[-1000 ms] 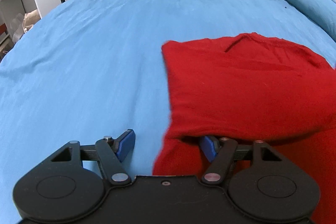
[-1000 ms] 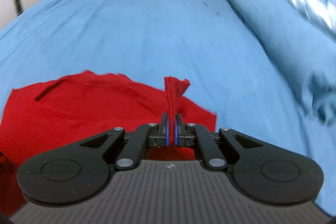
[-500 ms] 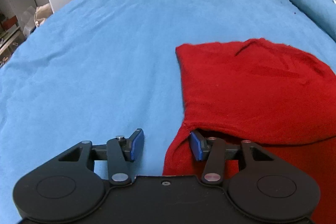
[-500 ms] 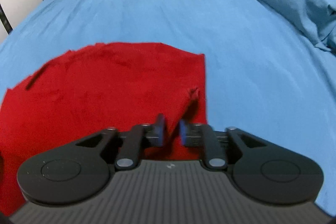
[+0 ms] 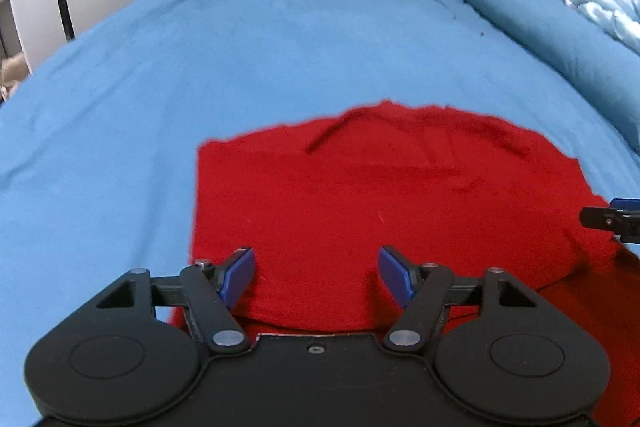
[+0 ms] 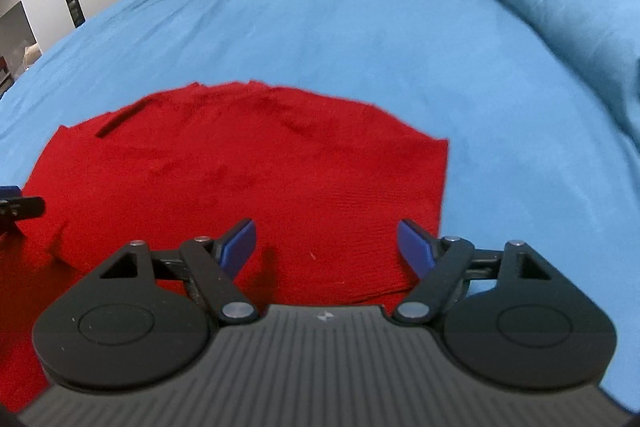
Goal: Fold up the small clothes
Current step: 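Open both tools and lift back to view the folded sweater, then grasp the sweater hem with both tools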
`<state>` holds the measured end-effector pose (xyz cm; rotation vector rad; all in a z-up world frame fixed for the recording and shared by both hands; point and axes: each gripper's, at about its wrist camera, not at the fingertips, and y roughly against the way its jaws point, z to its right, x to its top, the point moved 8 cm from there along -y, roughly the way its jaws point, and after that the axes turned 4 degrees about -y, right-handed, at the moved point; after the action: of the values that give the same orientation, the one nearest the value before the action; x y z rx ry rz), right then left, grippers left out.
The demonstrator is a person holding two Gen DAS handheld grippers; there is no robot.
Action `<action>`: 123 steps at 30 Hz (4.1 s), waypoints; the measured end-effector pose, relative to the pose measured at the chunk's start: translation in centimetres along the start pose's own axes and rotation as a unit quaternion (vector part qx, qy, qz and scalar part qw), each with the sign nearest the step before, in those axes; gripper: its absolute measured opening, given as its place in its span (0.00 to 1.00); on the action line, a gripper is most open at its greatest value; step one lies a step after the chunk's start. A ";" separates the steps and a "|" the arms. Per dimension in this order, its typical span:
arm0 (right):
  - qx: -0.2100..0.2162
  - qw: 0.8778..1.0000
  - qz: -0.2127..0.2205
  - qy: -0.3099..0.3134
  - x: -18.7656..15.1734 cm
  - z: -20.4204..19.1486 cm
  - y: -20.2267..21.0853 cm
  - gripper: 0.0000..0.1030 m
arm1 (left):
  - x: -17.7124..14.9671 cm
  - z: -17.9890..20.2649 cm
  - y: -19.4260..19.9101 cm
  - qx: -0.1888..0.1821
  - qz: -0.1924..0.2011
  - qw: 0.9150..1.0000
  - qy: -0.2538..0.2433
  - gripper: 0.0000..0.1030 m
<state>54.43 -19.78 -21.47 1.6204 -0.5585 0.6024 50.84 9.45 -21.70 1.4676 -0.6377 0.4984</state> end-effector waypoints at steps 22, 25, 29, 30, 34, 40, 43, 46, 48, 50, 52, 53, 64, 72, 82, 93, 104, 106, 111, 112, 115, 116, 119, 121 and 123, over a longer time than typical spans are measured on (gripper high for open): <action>0.024 0.999 0.027 -0.010 4.0 0.4 -4.0 0.91 | 6.7 -0.5 -6.8 -0.004 0.034 0.999 -0.008 0.71; 0.023 1.000 0.008 -0.011 3.7 0.4 -6.0 0.91 | 6.3 -1.5 -8.9 0.011 0.005 1.000 -0.016 0.71; 0.017 0.999 0.016 -0.027 2.9 1.7 -8.0 0.97 | 5.8 -3.0 -10.2 0.010 0.016 1.000 -0.005 0.72; 0.009 0.999 0.023 -0.041 2.9 2.2 -8.1 0.97 | 5.9 -3.2 -10.3 0.010 0.018 1.000 -0.002 0.72; 0.007 0.998 0.042 -0.039 3.2 2.2 -7.8 0.98 | 6.2 -3.3 -9.6 0.014 0.029 0.999 0.008 0.72; 0.026 0.993 0.113 -0.019 4.0 0.7 -0.2 0.98 | 6.9 -2.4 -1.7 0.033 0.078 0.996 -0.004 0.73; 0.030 0.991 0.134 0.001 3.8 0.5 5.2 0.99 | 6.5 -1.9 4.3 0.031 0.114 0.993 -0.008 0.94; 0.047 0.989 0.140 0.012 2.7 0.4 10.4 0.99 | 5.3 -2.3 10.4 0.028 0.139 0.990 -0.002 0.94; 0.042 0.988 0.148 0.023 1.6 0.4 14.2 0.99 | 4.1 -2.6 13.8 0.037 0.146 0.989 -0.001 0.94; 0.032 0.987 0.153 0.029 0.4 0.3 17.9 0.99 | 2.5 -2.8 17.2 0.056 0.146 0.988 -0.006 0.95; 0.030 0.987 0.158 0.030 -0.9 0.3 22.0 0.99 | 0.6 -2.6 20.5 0.062 0.141 0.988 -0.005 0.95; 0.028 0.987 0.156 0.028 -1.7 0.2 24.1 0.99 | -0.4 -2.3 21.8 0.062 0.139 0.988 -0.005 0.96; 0.026 0.994 0.105 0.029 -13.8 -0.4 38.0 0.99 | -12.4 -0.5 30.1 0.024 0.060 0.998 0.003 0.98; 0.017 0.999 0.037 -0.002 -24.8 -0.9 34.2 0.96 | -21.2 -0.8 26.7 0.012 -0.003 1.000 0.020 0.94; -0.026 0.999 -0.017 -0.029 -32.3 -0.5 27.6 0.93 | -27.4 -1.2 22.0 0.022 -0.036 0.997 0.069 0.66; -0.028 0.997 -0.027 -0.061 -32.8 -0.1 25.1 0.60 | -27.8 -1.3 21.4 0.031 -0.025 0.997 0.068 0.57; -0.013 0.998 -0.014 -0.062 -31.7 -0.1 25.5 0.21 | -26.8 -0.6 22.0 0.026 -0.025 0.997 0.064 0.07; -0.004 0.997 -0.006 -0.075 -31.2 0.2 26.3 0.21 | -26.2 -0.6 23.0 0.024 -0.015 0.998 0.061 0.06; 0.023 0.994 0.030 -0.099 -28.5 0.8 29.5 0.20 | -23.6 -0.5 26.4 0.006 0.025 0.997 0.076 0.06; 0.030 0.993 0.038 -0.106 -27.7 0.9 30.2 0.20 | -22.9 -0.5 27.0 0.003 0.033 0.996 0.081 0.06; 0.051 0.989 0.065 -0.121 -24.4 1.2 32.0 0.20 | -19.9 -0.8 28.8 -0.003 0.069 0.994 0.090 0.06; 0.059 0.988 0.076 -0.122 -23.0 1.3 32.5 0.20 | -18.7 -1.1 29.2 -0.005 0.080 0.992 0.095 0.06; 0.082 0.983 0.103 -0.126 -18.3 1.5 33.2 0.20 | -14.1 -2.3 29.5 -0.004 0.115 0.987 0.115 0.06; 0.093 0.980 0.122 -0.128 -14.5 1.6 33.0 0.20 | -10.3 -3.1 28.9 -0.001 0.134 0.983 0.123 0.05; 0.097 0.977 0.145 -0.123 -10.1 2.0 32.4 0.19 | -6.8 -3.6 27.9 -0.006 0.144 0.981 0.127 0.05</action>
<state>25.56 -25.68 -4.51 1.8268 -0.9554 0.6922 27.63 15.08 -5.35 1.2779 -0.6504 0.8913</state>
